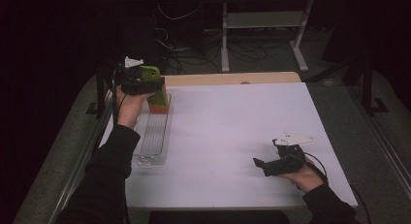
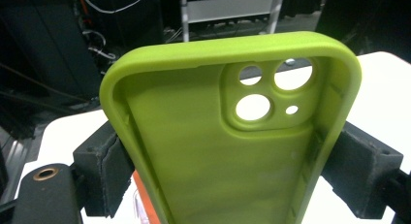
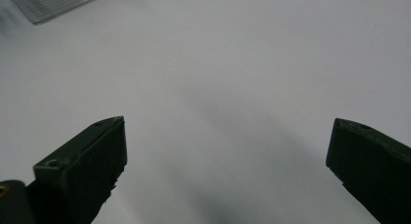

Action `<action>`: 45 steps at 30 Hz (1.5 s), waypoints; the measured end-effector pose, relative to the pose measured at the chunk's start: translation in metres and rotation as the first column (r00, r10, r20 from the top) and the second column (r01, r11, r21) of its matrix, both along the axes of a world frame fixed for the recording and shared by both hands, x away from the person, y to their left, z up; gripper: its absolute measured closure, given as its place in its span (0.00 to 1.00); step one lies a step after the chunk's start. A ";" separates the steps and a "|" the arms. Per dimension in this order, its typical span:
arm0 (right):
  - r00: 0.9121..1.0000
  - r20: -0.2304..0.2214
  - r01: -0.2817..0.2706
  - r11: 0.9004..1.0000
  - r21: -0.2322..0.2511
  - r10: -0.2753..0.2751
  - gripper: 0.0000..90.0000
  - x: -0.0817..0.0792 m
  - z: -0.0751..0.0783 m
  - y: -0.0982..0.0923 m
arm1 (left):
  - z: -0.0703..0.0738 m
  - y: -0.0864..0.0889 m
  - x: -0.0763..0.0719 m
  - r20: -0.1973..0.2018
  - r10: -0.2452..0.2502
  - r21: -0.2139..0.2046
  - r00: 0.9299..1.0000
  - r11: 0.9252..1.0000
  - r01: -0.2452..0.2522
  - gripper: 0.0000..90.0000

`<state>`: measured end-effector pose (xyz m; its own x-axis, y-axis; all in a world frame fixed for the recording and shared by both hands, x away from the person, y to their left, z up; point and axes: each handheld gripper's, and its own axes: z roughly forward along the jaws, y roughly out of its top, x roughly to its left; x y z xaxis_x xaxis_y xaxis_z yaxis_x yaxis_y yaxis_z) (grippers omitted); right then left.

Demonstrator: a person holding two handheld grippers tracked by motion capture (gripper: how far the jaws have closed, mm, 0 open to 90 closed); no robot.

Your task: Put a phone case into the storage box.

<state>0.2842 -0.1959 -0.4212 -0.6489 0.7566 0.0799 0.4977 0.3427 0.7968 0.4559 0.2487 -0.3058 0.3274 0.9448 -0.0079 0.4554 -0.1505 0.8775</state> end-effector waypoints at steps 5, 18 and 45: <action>1.000 0.005 0.006 1.000 0.003 -0.006 0.00 -0.001 0.000 -0.004 | -0.009 0.002 0.005 -0.012 0.045 0.012 0.999 0.999 -0.045 0.16; 1.000 0.008 0.004 1.000 0.002 -0.004 0.00 -0.001 0.001 -0.005 | -0.026 -0.006 0.016 -0.020 0.172 0.049 0.985 0.984 -0.171 0.16; 1.000 0.009 -0.001 1.000 0.001 0.001 0.00 -0.002 0.000 -0.004 | -0.065 -0.014 0.027 -0.063 0.247 0.128 0.967 0.963 -0.238 0.15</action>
